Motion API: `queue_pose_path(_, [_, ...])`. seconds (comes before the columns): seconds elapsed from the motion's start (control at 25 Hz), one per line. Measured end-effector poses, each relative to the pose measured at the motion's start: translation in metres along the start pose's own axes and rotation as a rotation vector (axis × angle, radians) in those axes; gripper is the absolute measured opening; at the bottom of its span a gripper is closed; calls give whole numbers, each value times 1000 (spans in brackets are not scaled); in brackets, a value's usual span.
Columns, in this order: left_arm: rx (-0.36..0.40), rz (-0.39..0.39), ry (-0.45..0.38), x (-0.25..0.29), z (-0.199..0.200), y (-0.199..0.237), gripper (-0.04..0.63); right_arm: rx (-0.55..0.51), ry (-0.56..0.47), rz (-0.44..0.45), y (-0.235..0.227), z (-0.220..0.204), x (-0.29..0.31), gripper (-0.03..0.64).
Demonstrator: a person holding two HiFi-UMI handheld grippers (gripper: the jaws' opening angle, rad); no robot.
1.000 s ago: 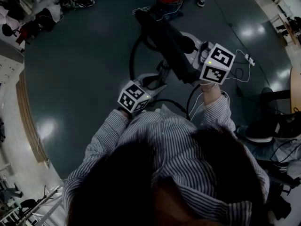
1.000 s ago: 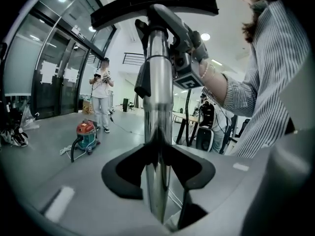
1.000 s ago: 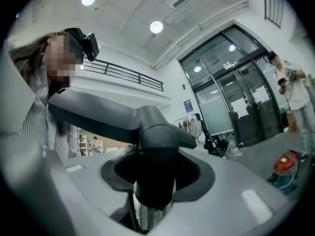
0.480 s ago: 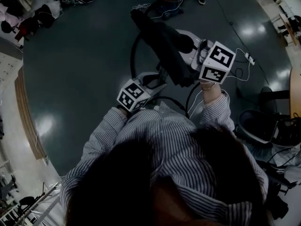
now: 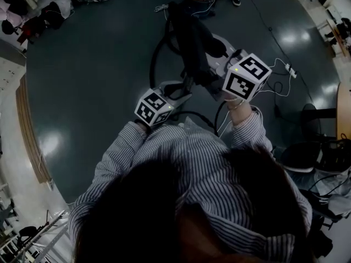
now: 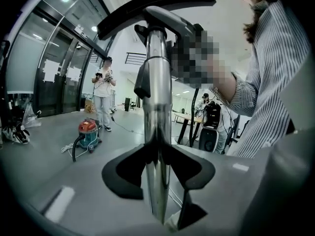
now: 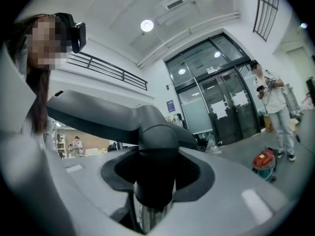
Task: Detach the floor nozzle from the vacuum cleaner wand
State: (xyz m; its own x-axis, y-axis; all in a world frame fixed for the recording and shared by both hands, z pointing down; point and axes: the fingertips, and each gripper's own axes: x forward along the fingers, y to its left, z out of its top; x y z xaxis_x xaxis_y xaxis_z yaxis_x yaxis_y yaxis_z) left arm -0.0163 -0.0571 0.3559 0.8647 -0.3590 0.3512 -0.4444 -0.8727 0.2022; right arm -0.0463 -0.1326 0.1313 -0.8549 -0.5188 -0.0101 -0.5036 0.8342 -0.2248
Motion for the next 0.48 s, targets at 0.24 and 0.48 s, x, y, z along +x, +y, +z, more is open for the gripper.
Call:
queue_pose_path(0.24, [-1, -32, -51, -5, 8, 1, 169, -47, -1, 174, 14, 6, 2, 169])
queue_pose_path(0.48, [104, -109, 62, 7, -17, -19, 169, 65, -202, 361, 1, 70, -22, 161])
